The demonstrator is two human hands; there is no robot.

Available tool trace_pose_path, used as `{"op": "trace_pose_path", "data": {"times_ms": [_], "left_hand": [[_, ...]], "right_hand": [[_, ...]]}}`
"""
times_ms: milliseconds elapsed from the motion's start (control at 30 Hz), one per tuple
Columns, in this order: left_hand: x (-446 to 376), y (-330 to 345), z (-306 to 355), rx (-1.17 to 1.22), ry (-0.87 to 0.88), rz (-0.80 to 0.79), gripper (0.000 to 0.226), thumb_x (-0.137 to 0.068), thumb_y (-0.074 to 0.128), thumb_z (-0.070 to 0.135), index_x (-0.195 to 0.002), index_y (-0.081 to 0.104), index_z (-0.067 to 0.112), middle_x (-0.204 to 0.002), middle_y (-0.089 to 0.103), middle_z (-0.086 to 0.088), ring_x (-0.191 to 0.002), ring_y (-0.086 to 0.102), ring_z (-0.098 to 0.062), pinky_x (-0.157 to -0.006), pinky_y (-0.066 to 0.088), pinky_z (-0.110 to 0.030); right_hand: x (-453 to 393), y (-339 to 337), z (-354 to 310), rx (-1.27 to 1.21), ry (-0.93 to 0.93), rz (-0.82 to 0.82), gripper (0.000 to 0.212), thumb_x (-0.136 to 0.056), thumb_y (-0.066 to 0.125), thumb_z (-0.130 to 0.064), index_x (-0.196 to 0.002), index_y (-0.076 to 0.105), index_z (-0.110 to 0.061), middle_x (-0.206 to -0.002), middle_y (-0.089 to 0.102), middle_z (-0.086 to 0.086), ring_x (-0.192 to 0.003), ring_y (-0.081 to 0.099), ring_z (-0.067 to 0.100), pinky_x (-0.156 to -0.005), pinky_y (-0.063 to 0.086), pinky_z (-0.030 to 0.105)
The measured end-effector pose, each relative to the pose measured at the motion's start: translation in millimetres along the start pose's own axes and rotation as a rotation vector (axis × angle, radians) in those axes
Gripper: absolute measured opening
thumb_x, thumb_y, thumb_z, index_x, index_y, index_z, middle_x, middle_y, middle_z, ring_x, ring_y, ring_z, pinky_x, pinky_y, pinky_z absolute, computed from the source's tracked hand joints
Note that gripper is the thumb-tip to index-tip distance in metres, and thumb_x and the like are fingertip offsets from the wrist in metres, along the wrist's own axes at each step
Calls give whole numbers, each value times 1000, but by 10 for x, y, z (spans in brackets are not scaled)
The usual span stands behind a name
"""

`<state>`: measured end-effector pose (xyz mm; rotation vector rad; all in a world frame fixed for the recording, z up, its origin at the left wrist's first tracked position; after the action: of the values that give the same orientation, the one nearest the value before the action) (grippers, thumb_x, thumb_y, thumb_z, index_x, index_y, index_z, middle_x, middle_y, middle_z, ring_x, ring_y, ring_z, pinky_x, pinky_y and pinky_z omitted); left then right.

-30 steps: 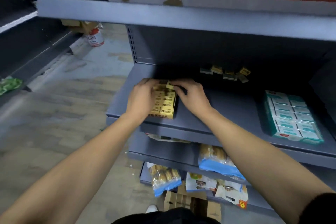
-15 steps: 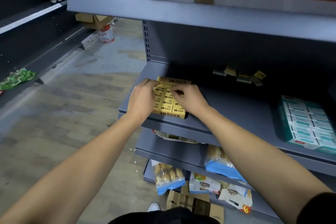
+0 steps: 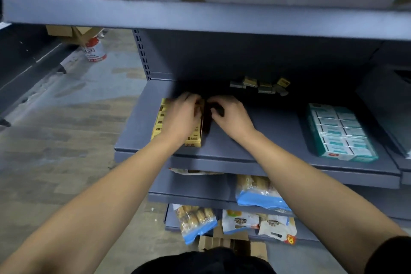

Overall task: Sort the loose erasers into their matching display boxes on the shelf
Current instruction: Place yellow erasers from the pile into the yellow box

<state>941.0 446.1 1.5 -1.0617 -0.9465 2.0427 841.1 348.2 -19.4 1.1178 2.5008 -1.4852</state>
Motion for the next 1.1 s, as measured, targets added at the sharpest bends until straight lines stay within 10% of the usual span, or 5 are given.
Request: {"op": "trace_pose_path", "data": {"times_ms": [433, 1100], "left_hand": [[-453, 732, 662, -43, 139, -115, 31, -95, 51, 19, -125, 56, 18, -126, 57, -8, -107, 59, -27, -83, 51, -39], [-581, 663, 458, -98, 143, -44, 32, -95, 52, 22, -126, 57, 15, -127, 55, -6, -110, 55, -25, -85, 44, -32]], "right_hand": [[20, -408, 877, 175, 136, 108, 35, -91, 57, -14, -125, 62, -11, -122, 65, 11, -110, 60, 30, -84, 53, 41], [-695, -343, 1372, 243, 252, 79, 38, -95, 45, -3, -132, 53, -2, -136, 51, 19, -128, 44, 36, -105, 31, 35]]}}
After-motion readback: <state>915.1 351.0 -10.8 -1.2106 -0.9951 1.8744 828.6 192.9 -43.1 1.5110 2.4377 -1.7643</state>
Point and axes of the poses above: each hand's wrist, its own x-axis away from the middle knuckle, its own y-axis out of the palm, z = x × y, the point moved 7 cm from there along -x, towards the middle knuckle
